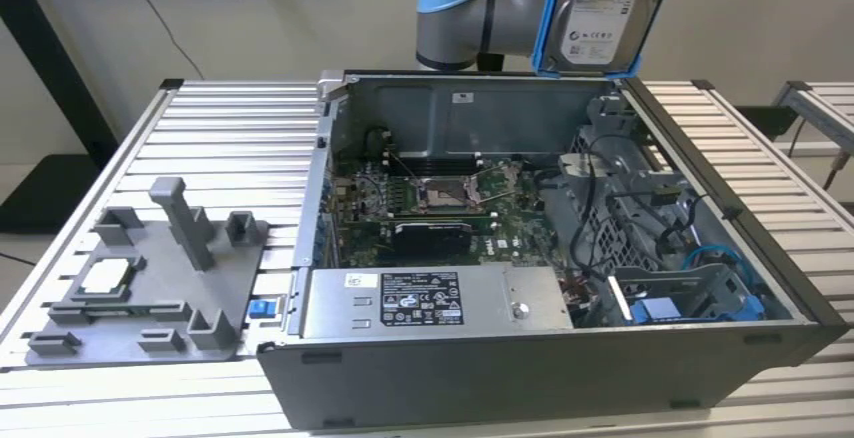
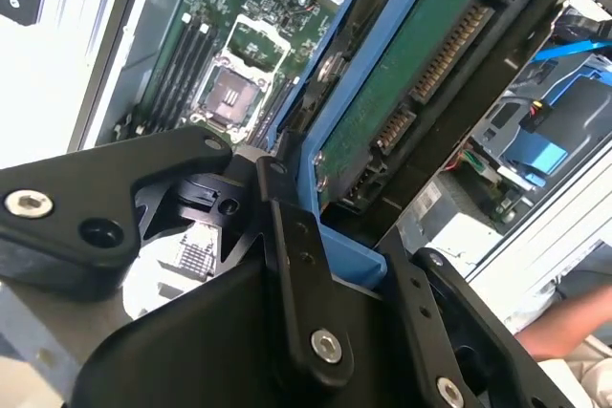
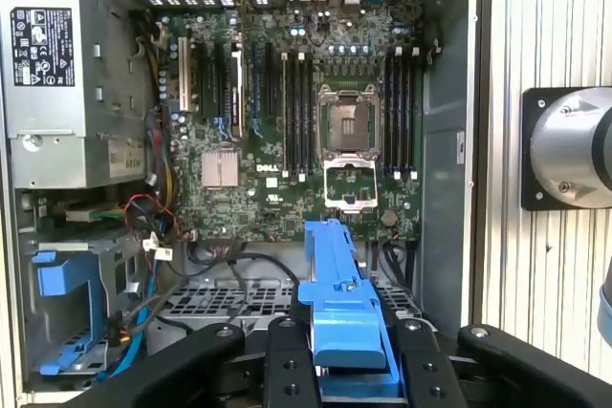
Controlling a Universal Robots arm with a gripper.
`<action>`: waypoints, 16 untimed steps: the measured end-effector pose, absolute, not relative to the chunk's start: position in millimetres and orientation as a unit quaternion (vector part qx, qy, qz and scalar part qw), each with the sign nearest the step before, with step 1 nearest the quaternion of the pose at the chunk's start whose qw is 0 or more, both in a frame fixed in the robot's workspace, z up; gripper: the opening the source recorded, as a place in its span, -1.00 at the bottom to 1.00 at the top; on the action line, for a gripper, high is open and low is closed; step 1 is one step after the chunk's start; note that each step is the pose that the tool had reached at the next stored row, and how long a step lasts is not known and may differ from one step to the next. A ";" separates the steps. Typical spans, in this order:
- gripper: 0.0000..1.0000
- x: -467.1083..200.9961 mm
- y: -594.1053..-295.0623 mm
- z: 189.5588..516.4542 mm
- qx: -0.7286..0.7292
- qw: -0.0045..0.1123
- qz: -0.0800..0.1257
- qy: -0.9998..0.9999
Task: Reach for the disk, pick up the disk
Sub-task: 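Pick up the disk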
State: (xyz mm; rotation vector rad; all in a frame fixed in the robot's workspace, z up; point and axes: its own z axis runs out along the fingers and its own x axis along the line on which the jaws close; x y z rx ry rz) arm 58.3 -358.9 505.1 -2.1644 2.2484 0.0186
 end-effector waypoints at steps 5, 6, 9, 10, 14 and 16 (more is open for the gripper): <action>-1.00 58.4 -358.9 505.1 -0.693 0.010 0.006 0.720; -1.00 58.7 -358.9 505.1 -0.694 0.010 0.006 0.720; -1.00 62.2 -359.0 505.1 -0.694 0.010 0.006 0.720; -1.00 63.9 -358.9 505.1 -0.694 0.010 0.006 0.720; -1.00 75.5 -358.9 505.0 -0.694 0.010 0.006 0.720; -1.00 81.9 -358.9 505.0 -0.693 0.010 0.006 0.720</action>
